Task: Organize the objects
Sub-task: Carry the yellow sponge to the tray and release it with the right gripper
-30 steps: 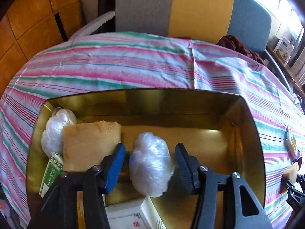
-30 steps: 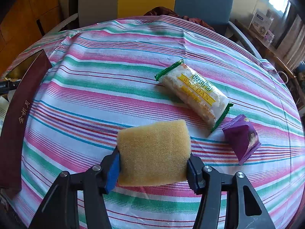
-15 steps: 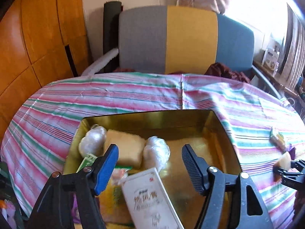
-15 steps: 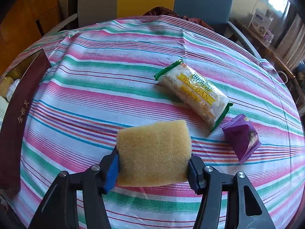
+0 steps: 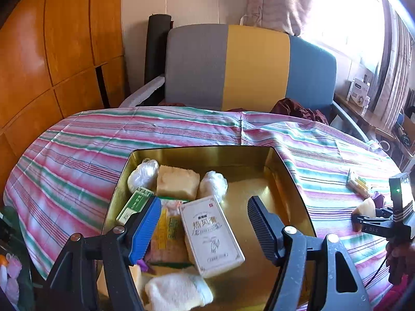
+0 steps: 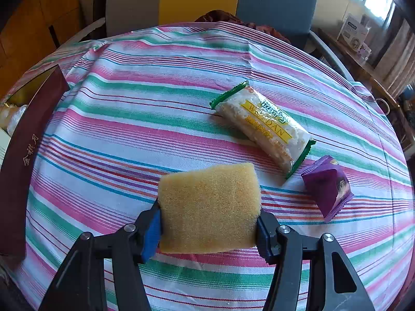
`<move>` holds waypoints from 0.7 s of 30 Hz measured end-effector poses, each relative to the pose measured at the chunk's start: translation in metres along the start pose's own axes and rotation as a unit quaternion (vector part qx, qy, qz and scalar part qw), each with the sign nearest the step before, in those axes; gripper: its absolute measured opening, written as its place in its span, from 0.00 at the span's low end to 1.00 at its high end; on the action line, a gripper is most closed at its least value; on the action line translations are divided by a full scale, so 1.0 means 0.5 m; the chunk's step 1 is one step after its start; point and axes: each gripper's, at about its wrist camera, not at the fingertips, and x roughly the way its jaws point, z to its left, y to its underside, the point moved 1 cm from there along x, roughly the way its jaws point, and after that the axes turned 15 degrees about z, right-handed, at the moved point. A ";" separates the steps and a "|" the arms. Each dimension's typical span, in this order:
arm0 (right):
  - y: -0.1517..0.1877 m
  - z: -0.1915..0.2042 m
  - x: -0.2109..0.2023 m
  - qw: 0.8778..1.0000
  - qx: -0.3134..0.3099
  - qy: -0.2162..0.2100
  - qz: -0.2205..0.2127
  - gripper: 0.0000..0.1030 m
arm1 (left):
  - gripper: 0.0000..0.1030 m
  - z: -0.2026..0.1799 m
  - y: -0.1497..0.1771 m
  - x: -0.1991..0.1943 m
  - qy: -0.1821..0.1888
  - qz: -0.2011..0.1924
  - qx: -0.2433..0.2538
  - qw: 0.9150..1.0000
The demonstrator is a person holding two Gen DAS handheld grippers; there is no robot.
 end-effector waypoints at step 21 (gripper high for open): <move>0.005 0.008 -0.007 1.000 -0.002 0.017 -0.002 0.58 | 0.68 0.031 0.073 -0.018 0.003 0.011 -0.006 1.000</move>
